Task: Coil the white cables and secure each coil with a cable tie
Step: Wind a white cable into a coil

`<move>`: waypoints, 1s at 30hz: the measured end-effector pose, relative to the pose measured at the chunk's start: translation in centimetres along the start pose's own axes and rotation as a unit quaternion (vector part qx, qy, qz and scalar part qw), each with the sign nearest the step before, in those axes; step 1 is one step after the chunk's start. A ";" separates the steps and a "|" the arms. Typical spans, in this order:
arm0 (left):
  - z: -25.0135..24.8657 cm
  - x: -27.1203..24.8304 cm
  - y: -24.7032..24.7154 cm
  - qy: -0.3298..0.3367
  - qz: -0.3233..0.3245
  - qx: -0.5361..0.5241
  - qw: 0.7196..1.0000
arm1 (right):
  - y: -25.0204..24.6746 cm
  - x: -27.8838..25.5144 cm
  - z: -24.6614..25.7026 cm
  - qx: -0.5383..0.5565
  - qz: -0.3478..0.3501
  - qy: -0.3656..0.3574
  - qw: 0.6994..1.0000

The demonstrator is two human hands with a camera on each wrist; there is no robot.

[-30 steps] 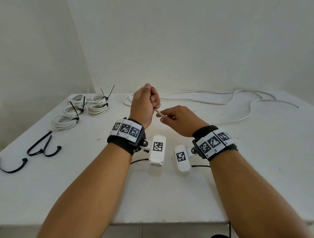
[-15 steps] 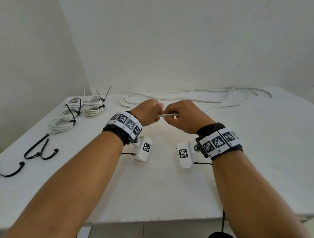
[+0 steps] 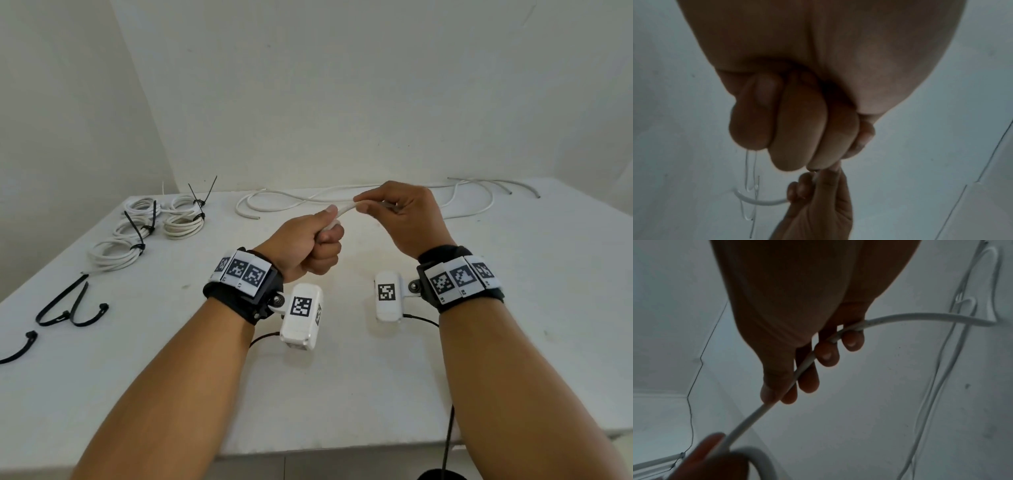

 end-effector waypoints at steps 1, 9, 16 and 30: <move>0.0 -0.2 0.2 0.009 0.017 -0.009 1.000 | 0.2 -0.1 -0.1 0.006 0.006 0.009 1.000; -1.3 -1.4 0.9 0.091 0.067 -0.080 0.990 | 2.1 -0.3 0.6 0.024 0.062 0.041 0.997; -2.2 -0.9 -0.4 0.190 -0.036 -0.227 0.954 | 4.0 -0.9 1.3 -0.033 0.212 0.069 0.974; -0.9 -0.7 -3.4 0.185 -0.364 0.179 0.895 | 5.3 -1.2 3.2 -0.103 0.360 0.065 0.925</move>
Point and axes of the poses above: each hand's wrist, its own x-axis towards the middle knuckle, its own y-axis out of the palm, z = x × y, the point moved 3 cm from there along x, towards the middle knuckle, and after that the axes turned 11 degrees about -y, right-handed, at the moved point
